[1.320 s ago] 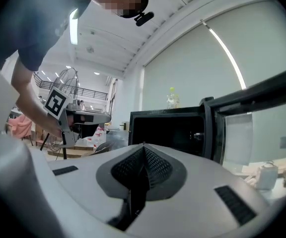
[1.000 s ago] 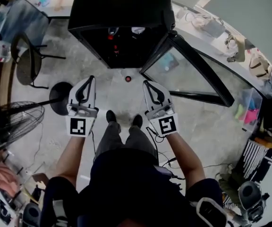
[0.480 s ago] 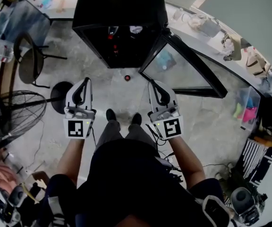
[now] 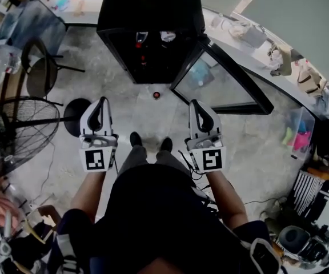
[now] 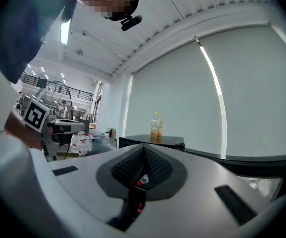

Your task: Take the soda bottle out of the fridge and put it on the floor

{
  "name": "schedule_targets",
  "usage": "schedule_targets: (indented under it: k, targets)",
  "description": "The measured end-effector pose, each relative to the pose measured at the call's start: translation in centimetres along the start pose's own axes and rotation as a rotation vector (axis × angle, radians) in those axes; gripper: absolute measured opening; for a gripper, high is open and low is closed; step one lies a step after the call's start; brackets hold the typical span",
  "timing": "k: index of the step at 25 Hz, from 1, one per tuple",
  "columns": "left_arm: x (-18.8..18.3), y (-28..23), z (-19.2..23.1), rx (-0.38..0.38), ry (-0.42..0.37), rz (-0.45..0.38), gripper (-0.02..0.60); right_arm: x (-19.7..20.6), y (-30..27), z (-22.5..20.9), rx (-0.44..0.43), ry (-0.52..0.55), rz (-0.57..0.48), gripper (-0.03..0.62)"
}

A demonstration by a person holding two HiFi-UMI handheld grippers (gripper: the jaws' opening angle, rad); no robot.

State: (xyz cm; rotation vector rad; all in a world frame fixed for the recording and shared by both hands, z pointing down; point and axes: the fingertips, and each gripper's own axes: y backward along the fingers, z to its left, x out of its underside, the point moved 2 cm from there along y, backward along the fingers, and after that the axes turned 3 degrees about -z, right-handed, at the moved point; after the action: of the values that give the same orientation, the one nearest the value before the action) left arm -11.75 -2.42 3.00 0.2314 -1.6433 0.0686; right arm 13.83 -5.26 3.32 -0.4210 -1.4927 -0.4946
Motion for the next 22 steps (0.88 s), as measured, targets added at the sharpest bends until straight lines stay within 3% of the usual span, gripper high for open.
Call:
schedule_targets:
  k: [9, 22]
  targets:
    - [0.0, 2.8, 1.0, -0.079, -0.011, 0.014, 0.023, 1.3, 2.1, 0.1, 0.057, 0.021, 0.079, 0.020]
    - [-0.2, 4.0, 0.3, -0.089, -0.011, 0.026, 0.023, 1.1, 2.4, 1.8, 0.077, 0.051, 0.100, 0.018]
